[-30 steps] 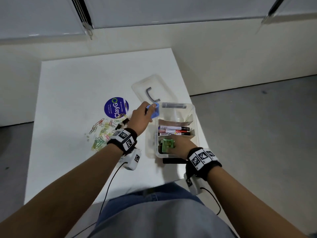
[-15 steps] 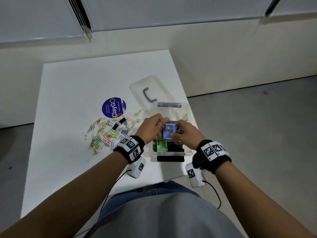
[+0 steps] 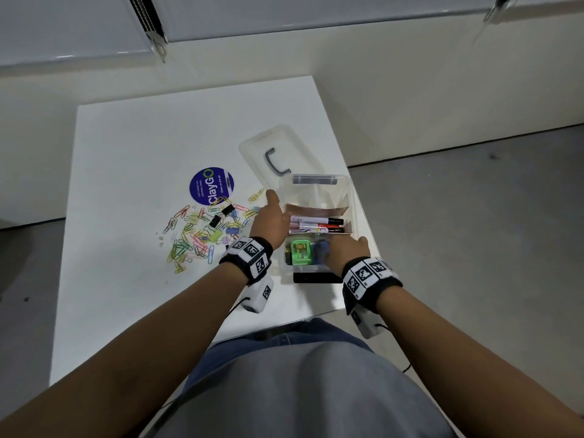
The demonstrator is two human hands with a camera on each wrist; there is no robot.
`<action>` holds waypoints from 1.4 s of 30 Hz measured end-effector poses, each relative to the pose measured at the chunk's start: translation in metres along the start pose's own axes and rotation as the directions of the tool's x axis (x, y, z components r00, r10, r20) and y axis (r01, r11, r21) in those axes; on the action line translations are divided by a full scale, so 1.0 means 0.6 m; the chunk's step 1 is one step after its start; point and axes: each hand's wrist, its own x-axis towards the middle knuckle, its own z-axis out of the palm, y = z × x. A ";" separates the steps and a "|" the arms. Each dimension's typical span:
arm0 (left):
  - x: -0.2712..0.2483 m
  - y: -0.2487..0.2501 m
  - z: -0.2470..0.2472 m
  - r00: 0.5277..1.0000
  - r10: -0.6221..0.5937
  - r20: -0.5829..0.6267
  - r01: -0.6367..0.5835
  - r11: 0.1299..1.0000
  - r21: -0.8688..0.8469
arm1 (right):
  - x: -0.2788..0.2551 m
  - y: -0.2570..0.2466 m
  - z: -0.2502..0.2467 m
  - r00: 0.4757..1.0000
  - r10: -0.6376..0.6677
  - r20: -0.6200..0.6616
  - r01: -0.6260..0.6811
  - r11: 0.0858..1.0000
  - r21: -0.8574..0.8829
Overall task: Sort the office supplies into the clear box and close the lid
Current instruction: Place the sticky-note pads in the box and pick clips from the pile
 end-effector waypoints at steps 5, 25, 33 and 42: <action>0.004 -0.050 -0.030 0.993 0.029 0.116 -0.020 0.997 -0.074 | -0.005 -0.009 -0.002 0.998 -0.027 -0.059 0.020 0.993 -0.117; 0.024 -0.299 -0.105 0.995 -0.021 0.101 -0.029 0.884 0.466 | 0.077 -0.317 0.083 0.986 -0.134 0.101 0.100 0.951 0.292; 0.029 -0.310 -0.109 0.987 0.099 0.125 -0.148 0.862 0.485 | 0.094 -0.304 0.095 0.986 -0.070 0.150 0.019 0.949 0.315; 0.048 -0.317 -0.116 0.986 0.087 0.143 -0.142 0.887 0.440 | 0.115 -0.308 0.092 0.992 -0.019 0.121 -0.021 0.946 0.324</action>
